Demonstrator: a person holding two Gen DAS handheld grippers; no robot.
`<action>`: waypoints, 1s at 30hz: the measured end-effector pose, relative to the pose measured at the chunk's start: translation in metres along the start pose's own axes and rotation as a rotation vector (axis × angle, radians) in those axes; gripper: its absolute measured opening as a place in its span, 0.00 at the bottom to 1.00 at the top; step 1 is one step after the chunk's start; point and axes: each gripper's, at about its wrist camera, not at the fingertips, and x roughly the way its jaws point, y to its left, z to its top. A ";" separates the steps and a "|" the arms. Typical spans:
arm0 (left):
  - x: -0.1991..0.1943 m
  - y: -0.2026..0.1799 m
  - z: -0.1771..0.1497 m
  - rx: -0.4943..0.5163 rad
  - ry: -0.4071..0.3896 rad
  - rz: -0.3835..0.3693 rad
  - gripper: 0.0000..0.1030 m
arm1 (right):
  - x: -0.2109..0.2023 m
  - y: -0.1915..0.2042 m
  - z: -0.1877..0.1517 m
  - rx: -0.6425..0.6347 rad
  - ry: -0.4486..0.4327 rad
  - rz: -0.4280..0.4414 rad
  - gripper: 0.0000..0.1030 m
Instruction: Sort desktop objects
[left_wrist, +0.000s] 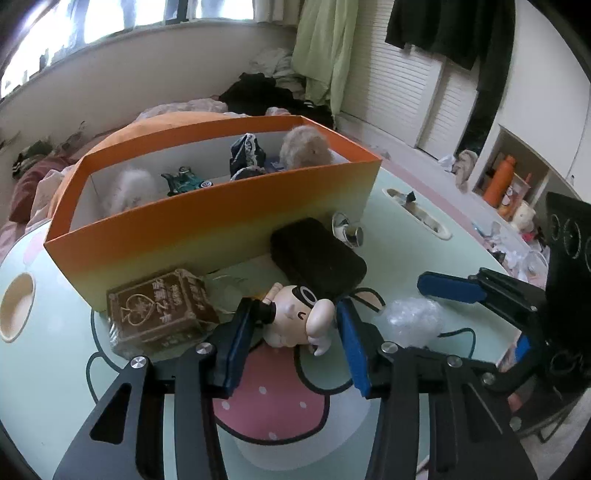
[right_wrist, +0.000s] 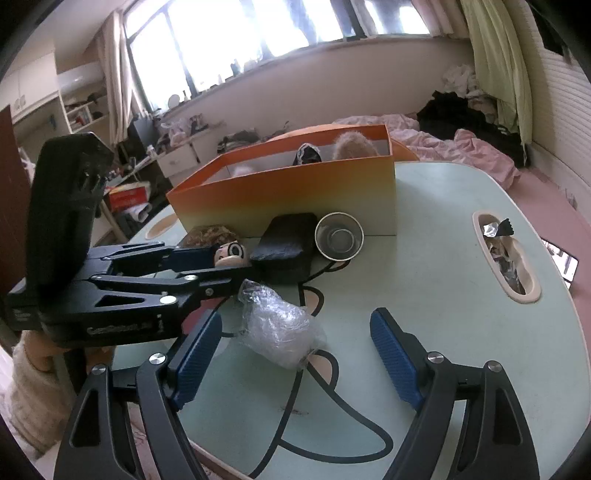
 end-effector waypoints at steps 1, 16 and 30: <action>0.002 0.001 0.001 0.000 0.009 -0.008 0.43 | 0.001 0.000 0.000 0.002 0.001 0.003 0.80; -0.071 0.035 0.070 -0.107 -0.238 -0.054 0.41 | -0.002 0.002 0.000 0.004 -0.002 0.004 0.80; -0.064 0.071 0.033 -0.201 -0.196 0.068 0.70 | -0.002 0.002 0.000 0.005 -0.003 0.003 0.80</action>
